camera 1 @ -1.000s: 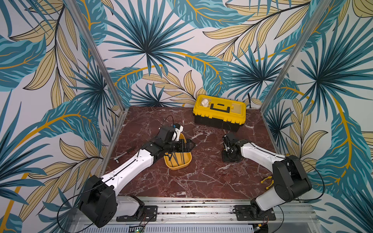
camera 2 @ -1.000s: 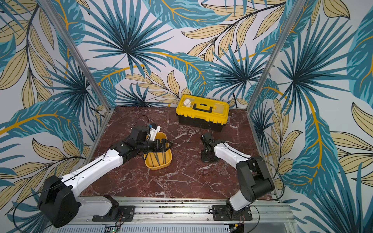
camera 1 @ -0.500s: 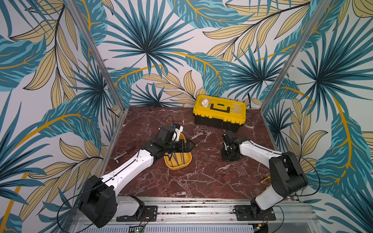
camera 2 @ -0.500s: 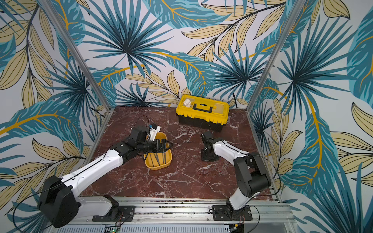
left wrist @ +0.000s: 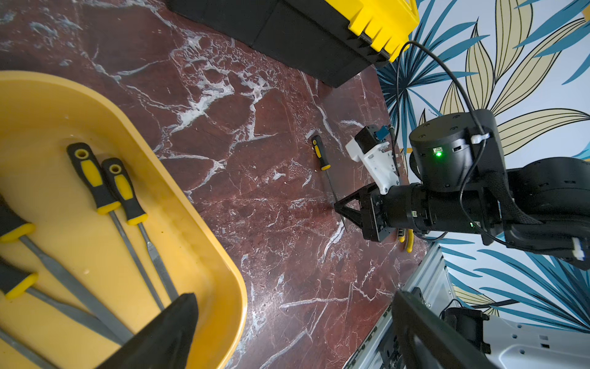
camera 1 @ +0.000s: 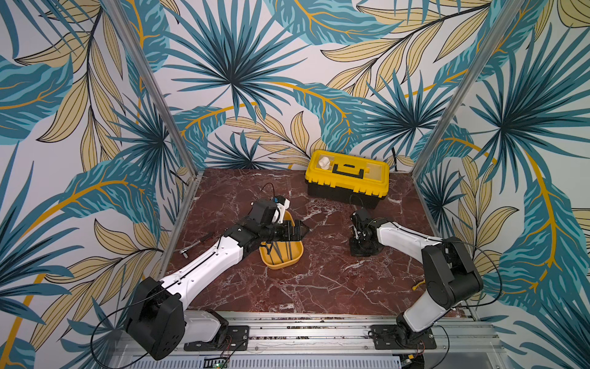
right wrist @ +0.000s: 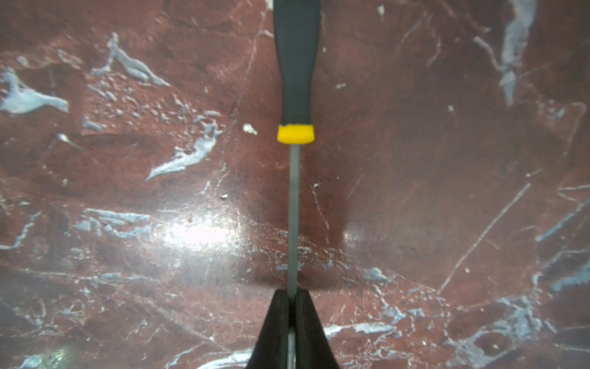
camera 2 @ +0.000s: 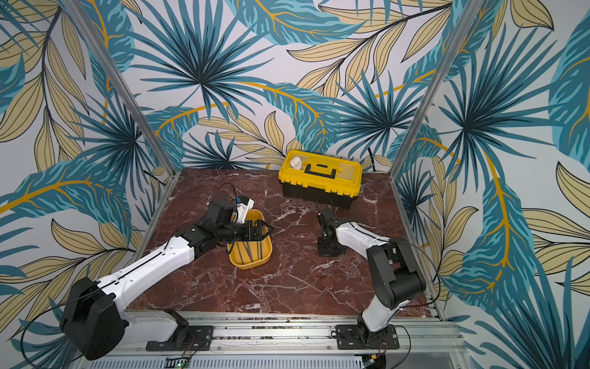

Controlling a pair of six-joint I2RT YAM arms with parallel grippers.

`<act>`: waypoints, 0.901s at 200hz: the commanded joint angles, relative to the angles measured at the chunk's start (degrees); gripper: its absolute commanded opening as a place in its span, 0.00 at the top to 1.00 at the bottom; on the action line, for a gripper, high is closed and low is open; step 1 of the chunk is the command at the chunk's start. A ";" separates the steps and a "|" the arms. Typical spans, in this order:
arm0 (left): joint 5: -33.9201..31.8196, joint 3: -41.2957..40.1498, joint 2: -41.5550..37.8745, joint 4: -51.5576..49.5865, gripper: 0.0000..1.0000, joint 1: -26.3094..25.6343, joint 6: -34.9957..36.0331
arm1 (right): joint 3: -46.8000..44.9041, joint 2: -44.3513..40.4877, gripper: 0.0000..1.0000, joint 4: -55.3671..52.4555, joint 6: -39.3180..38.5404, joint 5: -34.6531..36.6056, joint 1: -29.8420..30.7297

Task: Take the file tool out of the storage box
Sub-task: Place the file tool at the center of the board.

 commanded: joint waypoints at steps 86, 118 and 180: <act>-10.66 5.70 6.92 -7.71 0.00 0.10 -0.89 | 0.57 -2.97 0.72 -2.25 0.04 -1.22 -0.14; -14.62 8.91 10.85 -10.49 0.00 0.33 -2.19 | -0.16 -8.92 0.64 -0.56 0.37 -5.73 -0.15; -25.06 18.09 19.99 -19.64 0.04 0.37 -5.30 | -1.53 -22.92 0.43 2.29 3.16 -13.84 1.24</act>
